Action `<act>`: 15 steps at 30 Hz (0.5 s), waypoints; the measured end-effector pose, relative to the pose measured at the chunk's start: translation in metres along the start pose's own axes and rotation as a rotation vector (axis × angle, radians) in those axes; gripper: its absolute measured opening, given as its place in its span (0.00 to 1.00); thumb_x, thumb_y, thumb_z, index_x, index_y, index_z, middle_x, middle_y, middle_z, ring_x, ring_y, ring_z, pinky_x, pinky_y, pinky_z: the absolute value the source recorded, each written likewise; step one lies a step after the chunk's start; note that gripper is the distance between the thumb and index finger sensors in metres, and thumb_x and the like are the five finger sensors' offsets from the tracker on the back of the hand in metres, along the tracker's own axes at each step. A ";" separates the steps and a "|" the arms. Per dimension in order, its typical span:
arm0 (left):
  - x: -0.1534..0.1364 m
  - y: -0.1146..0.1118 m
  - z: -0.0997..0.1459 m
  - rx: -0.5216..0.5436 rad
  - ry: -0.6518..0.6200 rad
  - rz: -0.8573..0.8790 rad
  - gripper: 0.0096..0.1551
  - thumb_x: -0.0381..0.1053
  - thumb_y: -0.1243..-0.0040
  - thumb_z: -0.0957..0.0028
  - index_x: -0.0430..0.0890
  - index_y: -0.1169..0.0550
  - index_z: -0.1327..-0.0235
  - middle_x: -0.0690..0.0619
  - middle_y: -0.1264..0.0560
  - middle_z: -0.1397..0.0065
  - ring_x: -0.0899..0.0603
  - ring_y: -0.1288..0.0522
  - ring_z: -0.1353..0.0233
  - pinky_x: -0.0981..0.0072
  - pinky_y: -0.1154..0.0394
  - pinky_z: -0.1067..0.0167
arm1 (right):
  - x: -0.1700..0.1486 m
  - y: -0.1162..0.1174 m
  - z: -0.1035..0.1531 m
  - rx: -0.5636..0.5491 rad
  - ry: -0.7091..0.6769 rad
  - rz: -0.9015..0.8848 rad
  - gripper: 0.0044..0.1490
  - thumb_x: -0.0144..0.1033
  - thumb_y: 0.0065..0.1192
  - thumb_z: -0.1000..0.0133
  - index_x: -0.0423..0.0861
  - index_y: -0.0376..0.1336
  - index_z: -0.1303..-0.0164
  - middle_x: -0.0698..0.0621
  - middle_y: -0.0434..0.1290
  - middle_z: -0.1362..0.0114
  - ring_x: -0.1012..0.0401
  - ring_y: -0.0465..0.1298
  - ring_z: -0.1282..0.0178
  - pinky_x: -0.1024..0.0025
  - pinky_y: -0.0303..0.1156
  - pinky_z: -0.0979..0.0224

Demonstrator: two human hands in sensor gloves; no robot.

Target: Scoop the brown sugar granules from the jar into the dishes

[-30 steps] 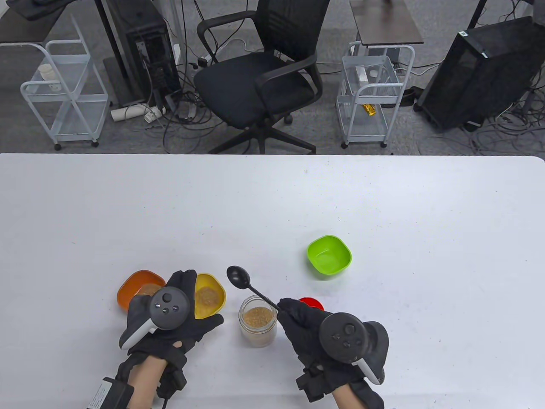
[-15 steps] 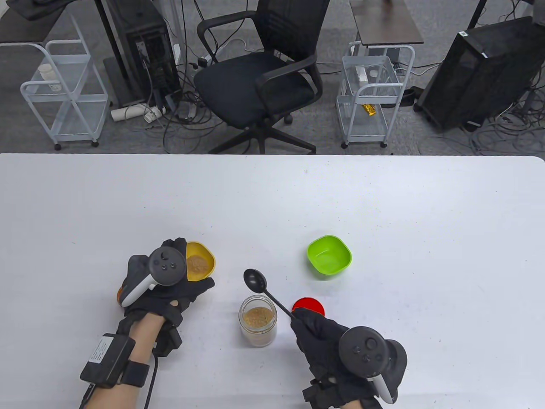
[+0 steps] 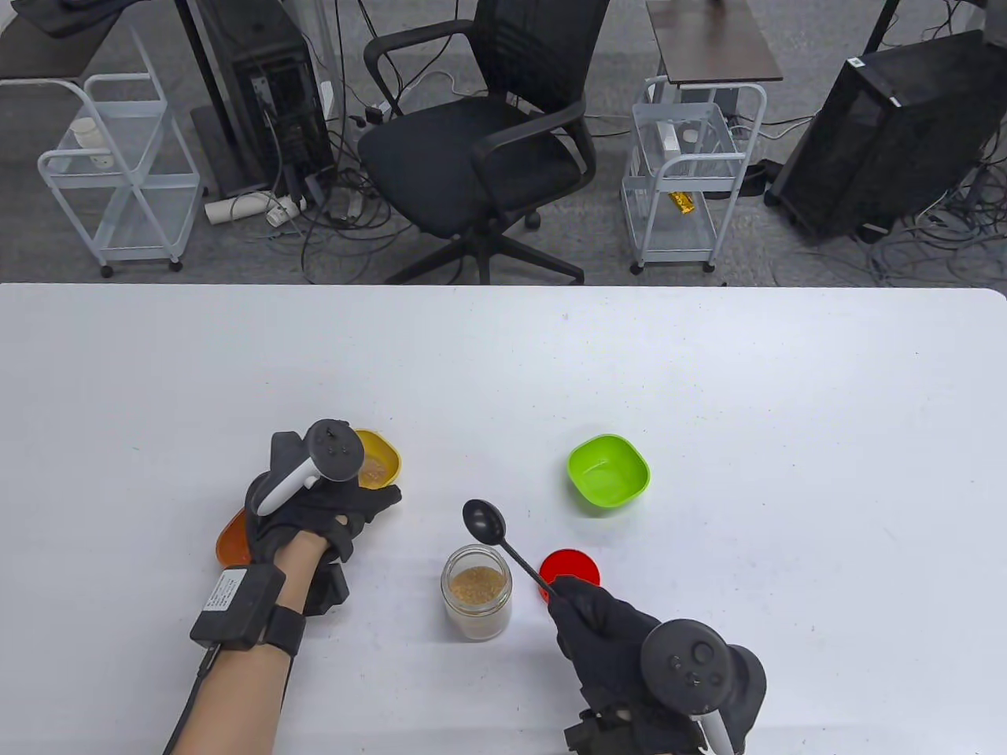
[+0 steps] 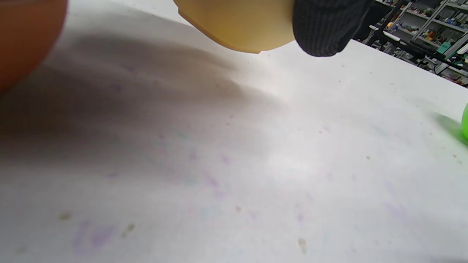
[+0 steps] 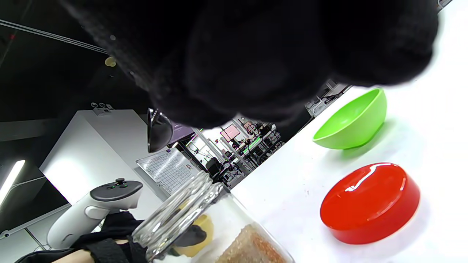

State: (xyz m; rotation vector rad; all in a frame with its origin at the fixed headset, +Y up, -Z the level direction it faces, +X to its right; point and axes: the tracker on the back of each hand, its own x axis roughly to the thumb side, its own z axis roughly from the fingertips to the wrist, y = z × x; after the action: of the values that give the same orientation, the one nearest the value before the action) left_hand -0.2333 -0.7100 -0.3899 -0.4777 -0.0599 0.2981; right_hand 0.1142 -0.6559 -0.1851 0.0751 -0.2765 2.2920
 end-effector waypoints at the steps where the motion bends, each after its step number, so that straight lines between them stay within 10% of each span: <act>1: 0.001 -0.001 -0.001 -0.008 0.001 -0.010 0.71 0.67 0.41 0.35 0.30 0.70 0.18 0.28 0.71 0.15 0.22 0.62 0.16 0.36 0.50 0.17 | 0.000 0.000 0.000 -0.001 0.000 0.000 0.24 0.49 0.68 0.43 0.49 0.76 0.41 0.60 0.87 0.64 0.63 0.85 0.76 0.62 0.85 0.57; 15: 0.013 -0.011 0.004 -0.052 -0.009 -0.106 0.70 0.70 0.46 0.36 0.31 0.71 0.18 0.29 0.74 0.15 0.21 0.70 0.16 0.28 0.61 0.23 | 0.007 0.003 -0.008 0.022 -0.018 0.005 0.24 0.49 0.68 0.43 0.49 0.76 0.41 0.60 0.87 0.63 0.63 0.86 0.75 0.62 0.85 0.56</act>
State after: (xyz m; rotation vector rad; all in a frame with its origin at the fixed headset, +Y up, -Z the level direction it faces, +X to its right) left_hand -0.2180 -0.7136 -0.3816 -0.5230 -0.1013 0.1945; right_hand 0.1075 -0.6516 -0.1925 0.1062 -0.2606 2.3005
